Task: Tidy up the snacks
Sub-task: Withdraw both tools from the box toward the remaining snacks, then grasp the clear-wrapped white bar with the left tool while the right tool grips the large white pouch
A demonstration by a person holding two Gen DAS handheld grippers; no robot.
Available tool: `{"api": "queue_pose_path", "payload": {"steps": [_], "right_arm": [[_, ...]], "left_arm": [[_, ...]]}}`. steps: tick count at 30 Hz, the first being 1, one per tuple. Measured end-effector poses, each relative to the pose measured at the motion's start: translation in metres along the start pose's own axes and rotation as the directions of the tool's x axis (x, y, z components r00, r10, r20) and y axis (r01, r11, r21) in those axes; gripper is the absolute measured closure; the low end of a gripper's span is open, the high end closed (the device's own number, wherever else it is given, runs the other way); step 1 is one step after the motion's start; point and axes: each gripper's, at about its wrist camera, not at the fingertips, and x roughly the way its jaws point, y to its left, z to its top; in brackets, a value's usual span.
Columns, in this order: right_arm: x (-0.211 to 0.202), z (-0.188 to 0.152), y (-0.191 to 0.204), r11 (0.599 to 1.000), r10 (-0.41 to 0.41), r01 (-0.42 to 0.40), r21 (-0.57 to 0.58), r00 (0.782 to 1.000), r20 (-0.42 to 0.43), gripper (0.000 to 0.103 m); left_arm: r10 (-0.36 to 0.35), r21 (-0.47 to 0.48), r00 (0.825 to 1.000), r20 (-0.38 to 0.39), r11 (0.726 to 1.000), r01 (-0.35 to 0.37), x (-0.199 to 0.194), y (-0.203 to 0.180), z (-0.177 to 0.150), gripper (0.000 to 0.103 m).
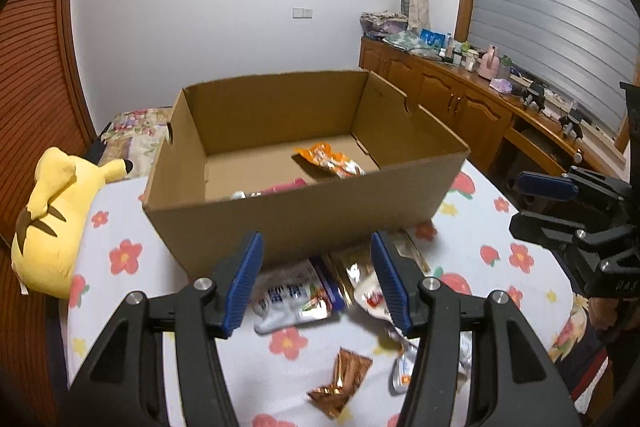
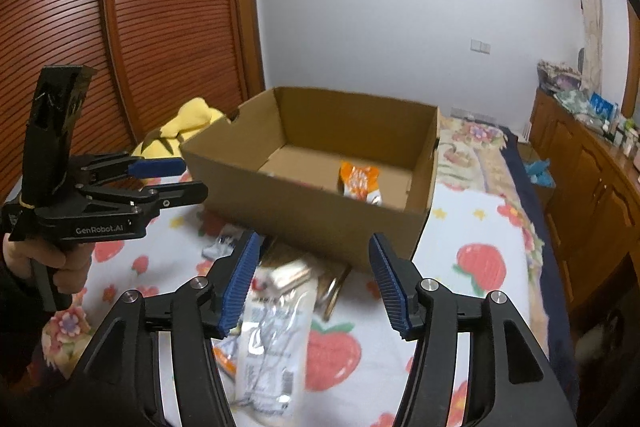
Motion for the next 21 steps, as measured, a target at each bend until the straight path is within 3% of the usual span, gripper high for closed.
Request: {"api": "queue_pose_path", "payload": {"steps": [7, 21], "right_arm": [[0.011, -0.028, 0.010, 1.000, 0.008, -0.007, 0.023, 0.998, -0.055, 0.035], [0.057, -0.081, 0.021, 0.996, 0.076, -0.065, 0.066, 0.978, -0.192, 0.034]], "left_arm": [[-0.013, -0.007, 1.000, -0.019, 1.000, 0.013, -0.004, -0.005, -0.025, 0.047], [-0.011, 0.004, 0.998, -0.061, 1.000, 0.011, -0.001, -0.010, -0.065, 0.047]]}}
